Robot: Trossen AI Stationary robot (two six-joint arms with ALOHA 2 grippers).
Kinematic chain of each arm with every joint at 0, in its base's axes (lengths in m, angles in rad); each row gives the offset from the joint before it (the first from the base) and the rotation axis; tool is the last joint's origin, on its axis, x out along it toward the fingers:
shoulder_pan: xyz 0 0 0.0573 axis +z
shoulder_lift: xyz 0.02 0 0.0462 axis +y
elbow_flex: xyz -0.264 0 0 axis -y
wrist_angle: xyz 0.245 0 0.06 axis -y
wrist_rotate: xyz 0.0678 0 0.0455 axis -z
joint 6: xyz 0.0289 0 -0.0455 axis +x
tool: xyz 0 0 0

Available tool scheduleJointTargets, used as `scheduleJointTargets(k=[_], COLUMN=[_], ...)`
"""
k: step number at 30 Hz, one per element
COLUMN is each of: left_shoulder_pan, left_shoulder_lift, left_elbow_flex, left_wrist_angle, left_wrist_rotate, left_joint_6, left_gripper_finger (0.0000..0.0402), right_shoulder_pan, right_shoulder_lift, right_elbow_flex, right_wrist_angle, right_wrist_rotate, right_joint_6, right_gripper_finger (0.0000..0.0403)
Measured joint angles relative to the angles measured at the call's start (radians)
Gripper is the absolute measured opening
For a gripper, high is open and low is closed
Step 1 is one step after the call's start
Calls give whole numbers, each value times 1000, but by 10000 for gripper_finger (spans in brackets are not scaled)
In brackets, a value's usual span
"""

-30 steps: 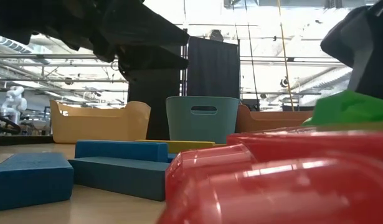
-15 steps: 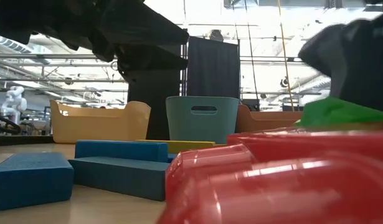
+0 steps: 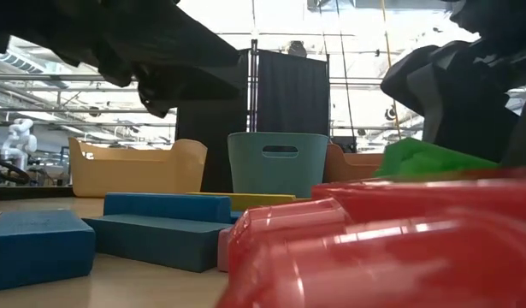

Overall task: Sort blocks by size
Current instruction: Put the green 2 stud game piece into the blue bin

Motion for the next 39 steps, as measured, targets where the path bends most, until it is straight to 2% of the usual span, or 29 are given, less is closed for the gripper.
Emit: scheduleJointTargets(k=[7,14,19,28,34,39], left_shoulder_pan=[-39,-61,-66,-87,-87,-87], left_shoulder_lift=[0,0,0,0,0,0], left_elbow_flex=[0,0,0,0,0,0], left_wrist_angle=[1,2,-1,-7,-32,-44], left_wrist_rotate=[-53,-98,-100,-129,-129,-133], left_joint_6=[-25,-49,-76,-76,-76,-77], left_gripper_finger=[241,241,241,241,241,241], right_shoulder_pan=[-3,-46,-137,-373,-598,-785], right_shoulder_lift=[-63,-156,-247,-403,-455,-443], right_elbow_flex=[-3,-2,-2,-2,-1,-1], right_wrist_angle=[-35,-146,-218,-200,-135,-54], right_wrist_rotate=[23,112,182,171,-52,-175], right_joint_6=[-52,-131,-220,-450,-552,-621], right_gripper_finger=[156,160,162,159,161,159])
